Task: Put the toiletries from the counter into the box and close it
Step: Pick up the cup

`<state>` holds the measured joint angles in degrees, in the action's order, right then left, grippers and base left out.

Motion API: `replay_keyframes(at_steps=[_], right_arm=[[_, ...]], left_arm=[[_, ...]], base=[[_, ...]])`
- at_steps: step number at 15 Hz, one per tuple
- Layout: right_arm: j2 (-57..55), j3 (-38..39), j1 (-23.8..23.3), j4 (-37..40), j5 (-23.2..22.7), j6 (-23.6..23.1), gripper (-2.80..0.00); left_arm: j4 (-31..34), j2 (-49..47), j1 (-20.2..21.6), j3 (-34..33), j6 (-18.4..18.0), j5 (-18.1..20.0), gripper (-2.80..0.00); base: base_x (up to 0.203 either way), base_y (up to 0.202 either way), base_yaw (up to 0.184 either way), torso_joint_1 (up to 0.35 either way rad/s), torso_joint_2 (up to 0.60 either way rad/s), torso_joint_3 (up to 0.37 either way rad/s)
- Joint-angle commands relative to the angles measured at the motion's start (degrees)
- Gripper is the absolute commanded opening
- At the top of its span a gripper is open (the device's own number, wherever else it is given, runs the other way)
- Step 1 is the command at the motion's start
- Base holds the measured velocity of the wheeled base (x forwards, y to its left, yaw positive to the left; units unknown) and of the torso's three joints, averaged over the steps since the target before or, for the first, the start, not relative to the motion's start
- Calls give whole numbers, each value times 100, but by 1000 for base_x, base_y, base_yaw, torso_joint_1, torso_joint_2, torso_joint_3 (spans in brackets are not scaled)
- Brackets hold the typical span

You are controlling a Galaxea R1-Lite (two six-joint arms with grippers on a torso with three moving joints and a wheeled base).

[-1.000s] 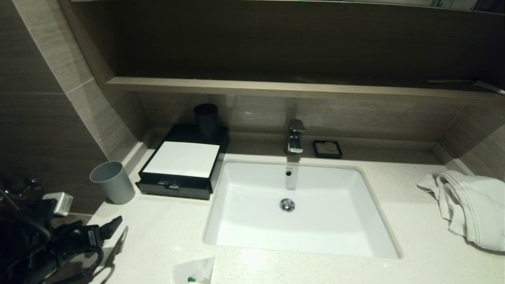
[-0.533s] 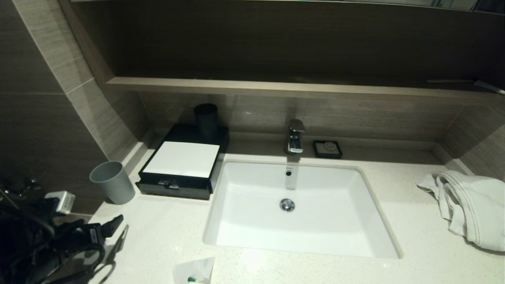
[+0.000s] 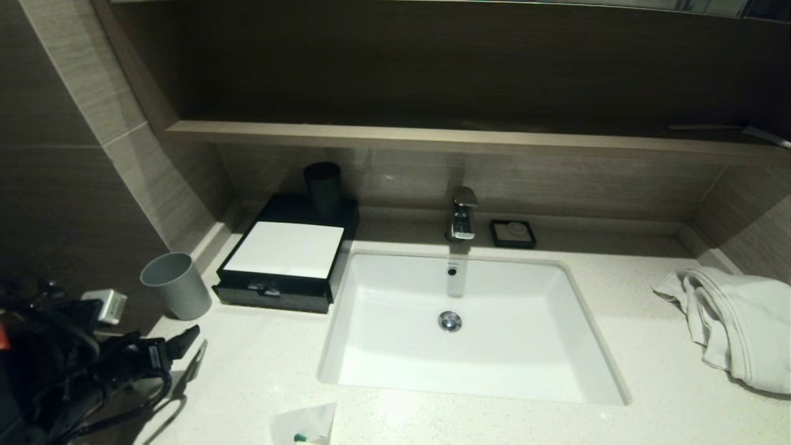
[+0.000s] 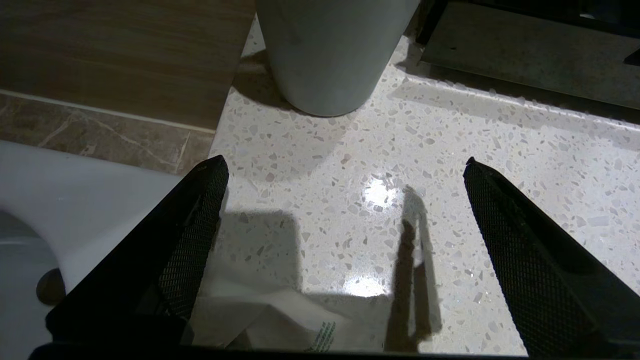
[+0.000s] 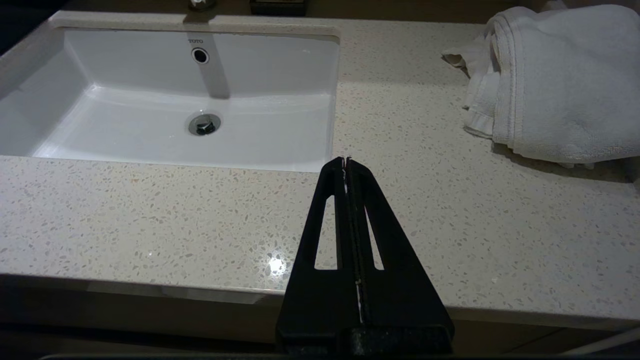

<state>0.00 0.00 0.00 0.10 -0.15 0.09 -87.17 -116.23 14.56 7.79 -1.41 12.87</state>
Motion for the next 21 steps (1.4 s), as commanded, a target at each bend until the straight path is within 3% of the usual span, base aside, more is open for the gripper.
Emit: replay_keyframes(at_steps=[1,21], right_arm=[[0,0,-1,-1,-3,0,-280],[0,0,0,-1,-3,0,-280]], left_arm=[[-49,-58,3,82,0,5,0],[-49,-400,-5,732,26,31,0]], base=[[0,0,0,0,0,0],[0,0,0,0,0,0]])
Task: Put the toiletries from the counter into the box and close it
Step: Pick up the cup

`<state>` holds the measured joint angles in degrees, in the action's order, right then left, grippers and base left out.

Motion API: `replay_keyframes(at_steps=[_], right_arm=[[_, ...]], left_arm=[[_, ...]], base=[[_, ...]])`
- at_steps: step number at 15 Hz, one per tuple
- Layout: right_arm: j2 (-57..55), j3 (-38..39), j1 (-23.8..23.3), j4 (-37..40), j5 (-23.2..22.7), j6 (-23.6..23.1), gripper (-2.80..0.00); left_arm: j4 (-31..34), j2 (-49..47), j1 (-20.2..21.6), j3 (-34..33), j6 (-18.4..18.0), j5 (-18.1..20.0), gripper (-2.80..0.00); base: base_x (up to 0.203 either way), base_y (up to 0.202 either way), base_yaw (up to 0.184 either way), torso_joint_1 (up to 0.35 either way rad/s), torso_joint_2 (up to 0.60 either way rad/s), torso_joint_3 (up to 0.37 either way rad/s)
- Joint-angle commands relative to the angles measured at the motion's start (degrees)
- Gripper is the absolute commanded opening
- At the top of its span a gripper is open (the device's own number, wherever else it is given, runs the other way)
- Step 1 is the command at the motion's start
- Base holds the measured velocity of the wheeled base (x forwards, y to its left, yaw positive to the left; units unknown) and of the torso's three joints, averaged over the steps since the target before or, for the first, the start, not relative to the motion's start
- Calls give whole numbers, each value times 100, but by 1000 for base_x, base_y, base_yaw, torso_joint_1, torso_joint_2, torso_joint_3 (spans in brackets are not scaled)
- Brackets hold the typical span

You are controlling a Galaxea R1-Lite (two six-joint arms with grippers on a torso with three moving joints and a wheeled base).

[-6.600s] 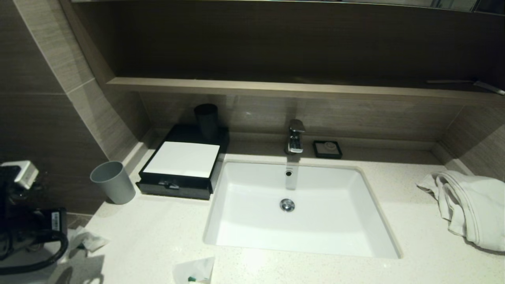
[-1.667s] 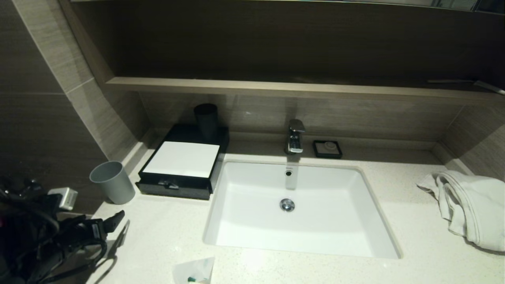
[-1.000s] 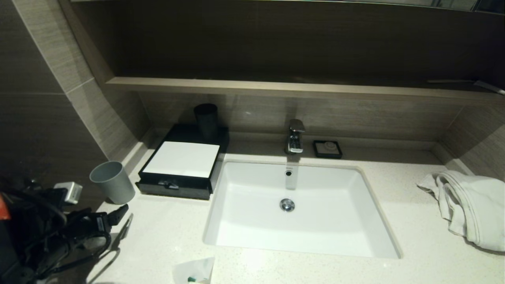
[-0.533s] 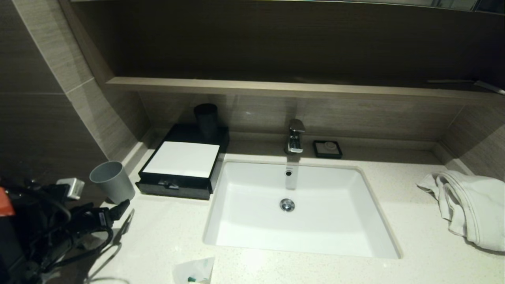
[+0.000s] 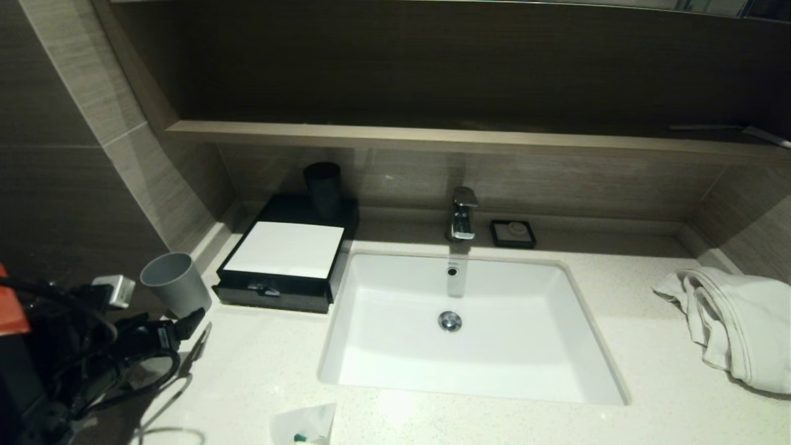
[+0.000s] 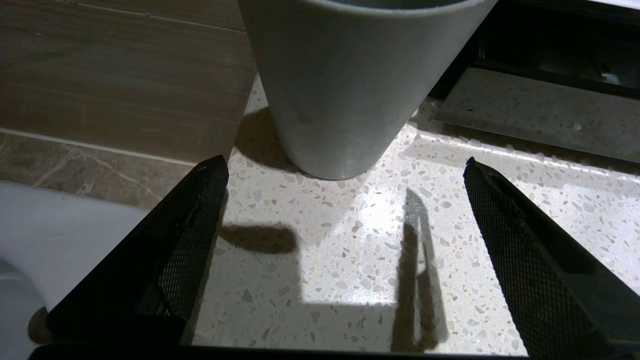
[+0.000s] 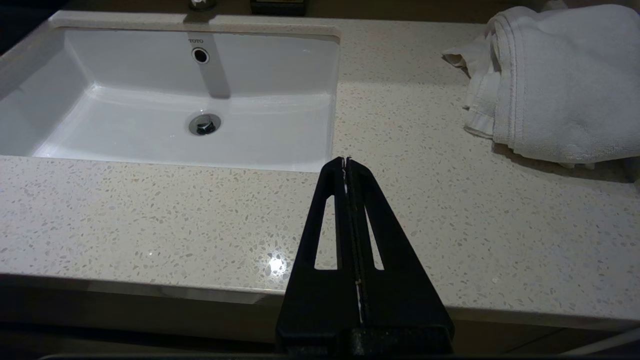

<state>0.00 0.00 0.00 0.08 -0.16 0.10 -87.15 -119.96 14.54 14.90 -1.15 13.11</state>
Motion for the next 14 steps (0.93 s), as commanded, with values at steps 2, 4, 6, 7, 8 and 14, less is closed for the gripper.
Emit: replay_keyframes(at_steps=[2,4,6,7,8,14], right_arm=[[0,0,0,1,-2,-1,-280],[0,0,0,1,-2,-1,-280],[0,0,0,1,-2,-1,-280],[0,0,0,1,-2,-1,-280],[0,0,0,1,-2,-1,-280],[0,0,0,1,-2,-1,-280]], left_arm=[[-51,-28,-4,40,0,8,0],[-51,-37,-4,63,0,8,0],[-51,-62,-4,116,0,8,0],[-51,-85,-4,139,-1,8,0],[-51,-115,-4,171,-2,8,0],[-51,-194,-22,275,0,5,0]], base=[[0,0,0,0,0,0],[0,0,0,0,0,0],[0,0,0,0,0,0],[0,0,0,0,0,0],[0,0,0,0,0,0],[0,0,0,0,0,0]])
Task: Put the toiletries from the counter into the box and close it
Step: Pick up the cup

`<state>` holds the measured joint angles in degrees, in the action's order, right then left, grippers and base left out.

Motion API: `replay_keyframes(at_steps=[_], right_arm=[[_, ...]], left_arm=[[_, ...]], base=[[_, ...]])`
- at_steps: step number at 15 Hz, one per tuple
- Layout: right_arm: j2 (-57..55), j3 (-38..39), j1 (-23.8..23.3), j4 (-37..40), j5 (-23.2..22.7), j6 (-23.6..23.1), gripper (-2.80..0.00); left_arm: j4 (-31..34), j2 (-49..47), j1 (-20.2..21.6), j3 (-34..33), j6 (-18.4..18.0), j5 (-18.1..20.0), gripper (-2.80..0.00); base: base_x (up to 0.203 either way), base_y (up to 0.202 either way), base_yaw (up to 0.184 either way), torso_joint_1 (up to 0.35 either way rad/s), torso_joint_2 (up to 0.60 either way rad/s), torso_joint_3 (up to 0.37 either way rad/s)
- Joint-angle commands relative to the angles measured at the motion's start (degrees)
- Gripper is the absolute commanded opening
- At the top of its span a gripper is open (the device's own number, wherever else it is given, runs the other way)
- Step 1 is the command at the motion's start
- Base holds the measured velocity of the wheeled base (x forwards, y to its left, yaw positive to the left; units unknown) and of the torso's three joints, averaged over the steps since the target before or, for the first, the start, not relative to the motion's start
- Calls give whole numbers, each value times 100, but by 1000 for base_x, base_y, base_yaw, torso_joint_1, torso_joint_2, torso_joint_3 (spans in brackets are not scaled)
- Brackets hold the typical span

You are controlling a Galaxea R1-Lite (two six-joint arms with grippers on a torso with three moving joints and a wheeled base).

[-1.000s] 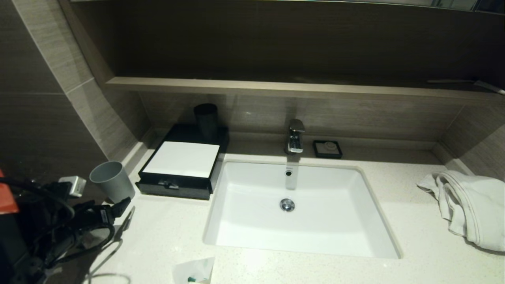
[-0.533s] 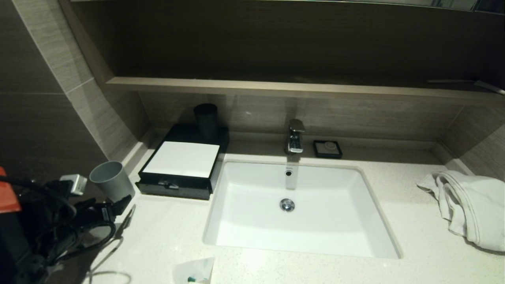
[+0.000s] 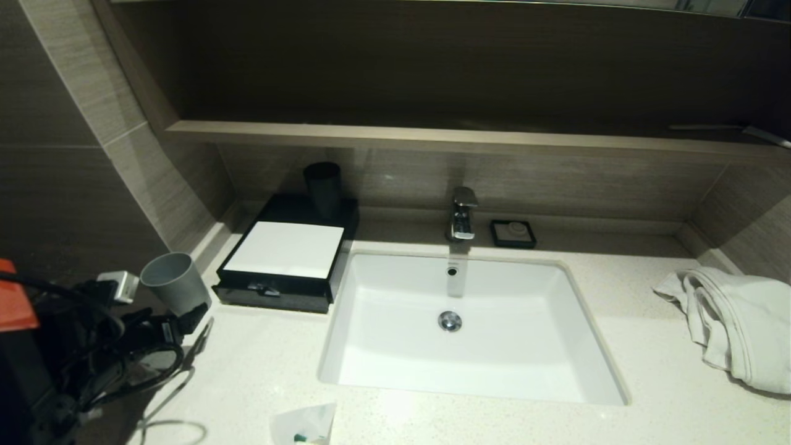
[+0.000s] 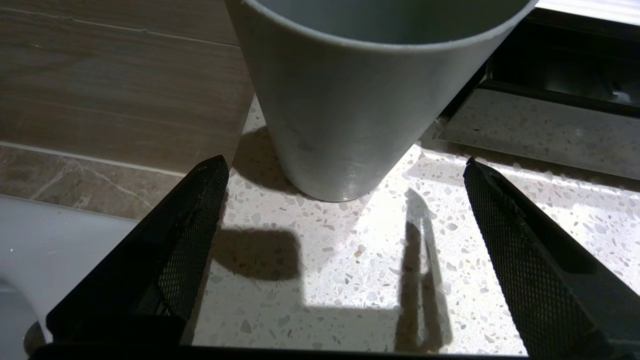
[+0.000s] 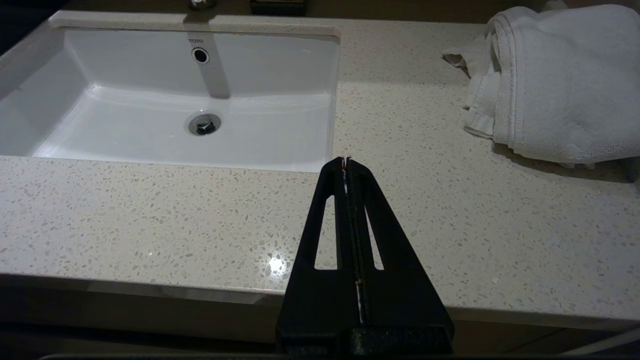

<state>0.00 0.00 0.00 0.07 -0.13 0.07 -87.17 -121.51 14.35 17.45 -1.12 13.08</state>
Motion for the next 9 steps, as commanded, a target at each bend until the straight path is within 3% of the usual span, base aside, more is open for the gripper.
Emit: replay_keyframes(at_steps=[1,9], right_arm=[[0,0,0,1,-4,1,-280],[0,0,0,1,-4,1,-280]], left_arm=[[-49,-50,-2,24,-2,2,0],[-49,-136,-60,224,-11,2,0]], base=[[0,0,0,0,0,0],[0,0,0,0,0,0]])
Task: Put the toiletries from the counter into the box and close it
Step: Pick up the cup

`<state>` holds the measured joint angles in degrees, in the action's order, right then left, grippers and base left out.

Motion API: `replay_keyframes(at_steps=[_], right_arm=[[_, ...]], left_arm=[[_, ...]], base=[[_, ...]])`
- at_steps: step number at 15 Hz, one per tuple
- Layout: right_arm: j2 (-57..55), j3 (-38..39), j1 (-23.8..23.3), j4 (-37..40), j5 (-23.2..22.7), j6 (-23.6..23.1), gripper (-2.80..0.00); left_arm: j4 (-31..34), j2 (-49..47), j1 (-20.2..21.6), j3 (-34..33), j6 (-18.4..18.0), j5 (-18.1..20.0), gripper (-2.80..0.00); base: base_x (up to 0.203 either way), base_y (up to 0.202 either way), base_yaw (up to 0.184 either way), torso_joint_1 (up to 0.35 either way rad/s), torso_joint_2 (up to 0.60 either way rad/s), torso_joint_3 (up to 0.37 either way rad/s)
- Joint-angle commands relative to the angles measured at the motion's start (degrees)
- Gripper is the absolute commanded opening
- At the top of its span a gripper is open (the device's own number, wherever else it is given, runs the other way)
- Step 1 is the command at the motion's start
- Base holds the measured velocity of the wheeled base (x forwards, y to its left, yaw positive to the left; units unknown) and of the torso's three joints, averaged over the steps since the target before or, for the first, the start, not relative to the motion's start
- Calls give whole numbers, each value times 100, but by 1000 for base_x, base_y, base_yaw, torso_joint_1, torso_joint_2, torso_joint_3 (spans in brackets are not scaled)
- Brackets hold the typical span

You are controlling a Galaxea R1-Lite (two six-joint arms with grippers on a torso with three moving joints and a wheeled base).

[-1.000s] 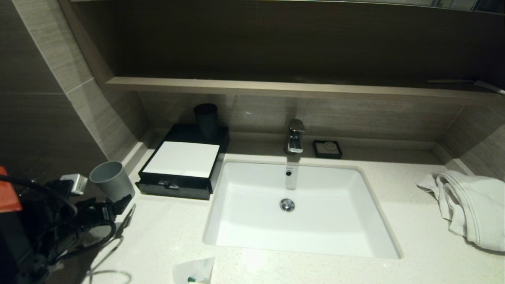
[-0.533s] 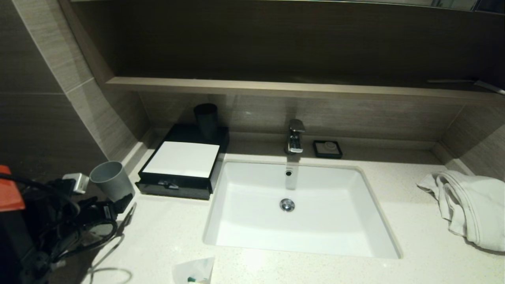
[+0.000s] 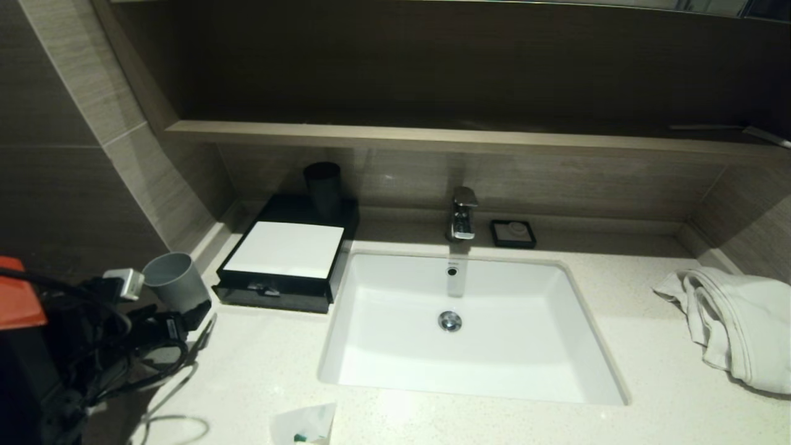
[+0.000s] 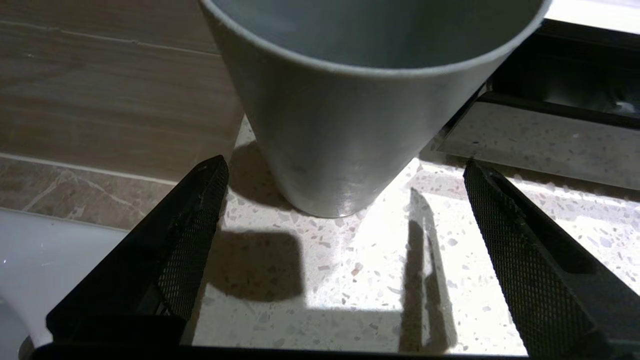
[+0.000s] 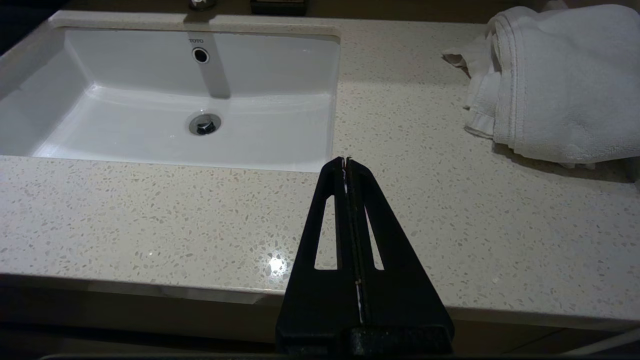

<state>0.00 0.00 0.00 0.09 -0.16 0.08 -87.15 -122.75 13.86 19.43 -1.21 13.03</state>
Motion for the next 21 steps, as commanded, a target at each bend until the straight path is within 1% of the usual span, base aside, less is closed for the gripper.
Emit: replay_keyframes(at_steps=[1,2,3,16,21], right_arm=[[0,0,0,0,-2,1,-280],[0,0,0,0,-2,1,-280],[0,0,0,0,-2,1,-280],[0,0,0,0,-2,1,-280],[0,0,0,0,-2,1,-280]], left_arm=[[-51,-12,-15,43,6,6,0],[-51,-29,-15,68,4,6,0],[-51,-47,-15,79,-1,6,-280],[-51,-63,-6,121,-2,-11,-280],[-51,252,-6,39,6,12,-280]], base=[[0,0,0,0,0,0],[0,0,0,0,0,0],[0,0,0,0,0,0],[0,0,0,0,0,0],[0,0,0,0,0,0]])
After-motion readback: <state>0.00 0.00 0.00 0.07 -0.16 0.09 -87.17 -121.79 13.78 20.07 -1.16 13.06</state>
